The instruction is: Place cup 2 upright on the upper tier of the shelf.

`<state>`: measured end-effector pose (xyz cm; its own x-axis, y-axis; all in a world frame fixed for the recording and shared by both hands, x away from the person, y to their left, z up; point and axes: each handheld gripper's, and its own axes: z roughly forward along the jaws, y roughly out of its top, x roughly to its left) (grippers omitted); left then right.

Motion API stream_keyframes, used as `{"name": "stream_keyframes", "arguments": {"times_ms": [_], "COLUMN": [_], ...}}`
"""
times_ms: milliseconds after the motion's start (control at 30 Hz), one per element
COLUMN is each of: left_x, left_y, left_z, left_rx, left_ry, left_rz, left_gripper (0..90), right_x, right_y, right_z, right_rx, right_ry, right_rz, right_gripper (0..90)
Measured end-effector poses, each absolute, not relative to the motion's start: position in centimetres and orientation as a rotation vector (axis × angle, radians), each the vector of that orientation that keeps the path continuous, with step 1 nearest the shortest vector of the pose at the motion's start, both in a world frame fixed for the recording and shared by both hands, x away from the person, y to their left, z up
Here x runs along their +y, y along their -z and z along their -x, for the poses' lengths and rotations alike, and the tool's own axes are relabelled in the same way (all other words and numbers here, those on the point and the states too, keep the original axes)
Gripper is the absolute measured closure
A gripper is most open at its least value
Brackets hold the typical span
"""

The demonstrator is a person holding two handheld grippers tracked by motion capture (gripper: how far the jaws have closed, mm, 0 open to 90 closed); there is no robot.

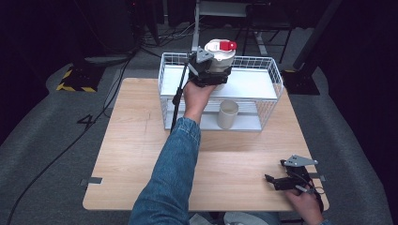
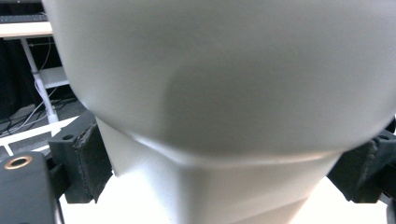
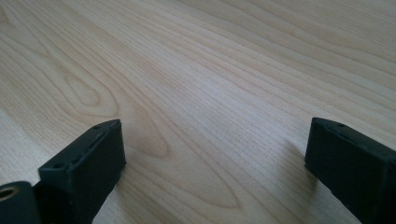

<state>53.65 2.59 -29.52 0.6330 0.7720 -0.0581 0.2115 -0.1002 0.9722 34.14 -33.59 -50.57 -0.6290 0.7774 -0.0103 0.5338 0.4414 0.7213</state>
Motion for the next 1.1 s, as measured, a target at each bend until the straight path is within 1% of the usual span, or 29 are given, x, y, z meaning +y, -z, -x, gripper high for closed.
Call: {"name": "stream_keyframes", "arguments": {"times_ms": [67, 100, 300, 633, 1100], "left_x": [2.5, 2.6, 3.0, 4.5, 7.1], "left_y": [29.4, 29.3, 29.0, 27.8, 26.9], "left_z": [-53.5, -53.5, -52.9, -51.1, -46.4], "left_rx": [0.83, 0.824, 0.79, 0.755, 0.707], "left_ry": [-0.604, -0.601, -0.576, -0.585, -0.59], "left_rz": [-1.632, -1.632, -1.651, -1.676, -1.678], "left_gripper": [0.3, 0.0, 0.0, 0.0, 0.0], "right_x": [-33.6, -33.6, -33.6, -33.6, -33.6], "right_y": [50.6, 50.6, 50.6, 50.6, 50.6], "right_z": [-34.1, -34.1, -34.1, -34.1, -34.1], "right_rx": [2.357, 2.357, 2.357, 2.355, 2.359], "right_ry": [-0.998, -0.998, -0.998, -1.001, -0.998], "right_rz": [-1.118, -1.119, -1.118, -1.126, -1.12], "right_gripper": [5.0, 5.0, 5.0, 5.0, 5.0]}}
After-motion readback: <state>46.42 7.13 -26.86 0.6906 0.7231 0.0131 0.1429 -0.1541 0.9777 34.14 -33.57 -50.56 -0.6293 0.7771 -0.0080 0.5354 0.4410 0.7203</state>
